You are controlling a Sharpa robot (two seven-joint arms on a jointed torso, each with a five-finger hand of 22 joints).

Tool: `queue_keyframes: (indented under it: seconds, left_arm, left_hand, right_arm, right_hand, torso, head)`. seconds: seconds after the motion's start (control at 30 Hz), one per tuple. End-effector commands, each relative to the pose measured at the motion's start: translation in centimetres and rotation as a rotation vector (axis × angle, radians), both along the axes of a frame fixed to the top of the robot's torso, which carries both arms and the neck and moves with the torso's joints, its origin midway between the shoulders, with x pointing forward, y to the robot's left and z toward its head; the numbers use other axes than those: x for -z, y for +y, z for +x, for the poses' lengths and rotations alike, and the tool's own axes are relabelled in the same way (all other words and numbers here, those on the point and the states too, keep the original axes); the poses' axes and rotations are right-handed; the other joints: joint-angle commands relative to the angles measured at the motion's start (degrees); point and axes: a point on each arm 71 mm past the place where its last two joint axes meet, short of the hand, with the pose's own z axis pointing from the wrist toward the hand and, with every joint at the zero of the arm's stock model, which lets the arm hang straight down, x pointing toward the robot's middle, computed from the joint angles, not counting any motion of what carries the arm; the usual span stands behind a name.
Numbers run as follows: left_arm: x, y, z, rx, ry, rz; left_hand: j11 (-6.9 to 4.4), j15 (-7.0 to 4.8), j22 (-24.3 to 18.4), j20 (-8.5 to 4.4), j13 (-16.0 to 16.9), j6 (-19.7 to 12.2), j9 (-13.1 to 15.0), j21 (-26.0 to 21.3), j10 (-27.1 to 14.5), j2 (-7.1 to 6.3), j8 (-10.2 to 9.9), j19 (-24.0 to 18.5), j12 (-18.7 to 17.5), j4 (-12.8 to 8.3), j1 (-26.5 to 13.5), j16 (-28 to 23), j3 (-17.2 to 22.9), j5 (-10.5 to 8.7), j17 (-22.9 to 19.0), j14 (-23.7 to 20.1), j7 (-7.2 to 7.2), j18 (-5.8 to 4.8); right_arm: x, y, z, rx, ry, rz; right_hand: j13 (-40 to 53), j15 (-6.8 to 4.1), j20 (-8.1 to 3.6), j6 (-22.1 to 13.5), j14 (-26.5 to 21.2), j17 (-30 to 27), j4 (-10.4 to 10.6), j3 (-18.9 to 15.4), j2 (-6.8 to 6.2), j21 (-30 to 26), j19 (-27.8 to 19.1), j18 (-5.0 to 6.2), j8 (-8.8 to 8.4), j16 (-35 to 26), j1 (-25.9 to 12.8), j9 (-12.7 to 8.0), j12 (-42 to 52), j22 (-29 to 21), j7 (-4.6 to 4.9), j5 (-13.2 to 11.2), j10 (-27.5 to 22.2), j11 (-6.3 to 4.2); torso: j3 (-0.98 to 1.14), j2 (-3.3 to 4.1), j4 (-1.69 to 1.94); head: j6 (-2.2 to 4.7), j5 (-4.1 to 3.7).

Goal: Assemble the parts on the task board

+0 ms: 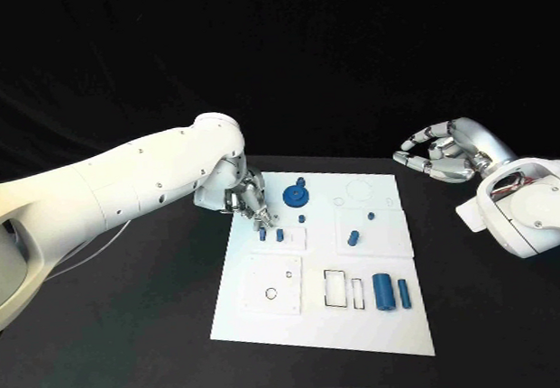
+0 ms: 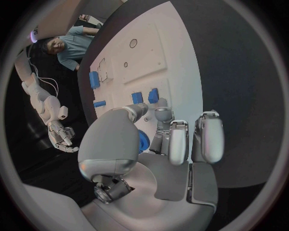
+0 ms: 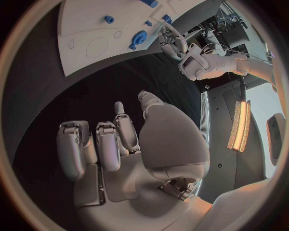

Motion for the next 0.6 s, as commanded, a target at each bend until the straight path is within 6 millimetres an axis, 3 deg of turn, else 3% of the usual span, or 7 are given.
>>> queue_keyframes:
  seconds: [0.03, 0.6]
  left_arm:
    - [0.03, -0.17, -0.23, 0.017, 0.02, 0.003]
    - [0.18, -0.18, -0.32, 0.02, 0.025, 0.005]
  left_hand:
    - [0.1, -0.28, 4.3, -0.1, 0.0, 0.5, 0.1, 0.3, 0.4, 0.01, -0.1, 0.5, 0.1, 0.1, 0.4, 0.3, 0.3, 0.18, 13.8, 5.7, -0.03, 0.29]
    - [-0.18, -0.55, 4.5, -0.3, 0.1, 0.9, 0.1, 0.4, 0.8, 0.0, -0.4, 0.6, 0.2, -0.6, 1.5, 0.4, 1.7, 0.21, 13.9, 5.8, -0.31, 0.25]
  right_arm:
    - [0.02, 0.16, -0.05, -0.016, -0.002, -0.01]
    - [0.02, 0.18, -0.06, -0.017, -0.002, -0.01]
  right_hand:
    - [0.9, -0.42, -0.35, 0.3, 4.4, 8.6, 0.0, -0.3, 0.03, -0.2, 3.2, 0.78, 0.26, -0.4, -0.4, 0.1, 0.0, 12.1, -0.05, 0.3, 0.1, -0.29]
    - [0.9, -0.42, -0.35, 0.3, 4.4, 8.6, 0.0, -0.3, 0.03, -0.2, 3.2, 0.78, 0.26, -0.4, -0.4, 0.1, 0.0, 12.1, -0.05, 0.3, 0.1, -0.29]
  torso:
    - [-0.01, 0.08, 0.02]
    - [-0.03, 0.06, 0.03]
  head:
    - [0.03, -0.02]
    - [-0.05, -0.01]
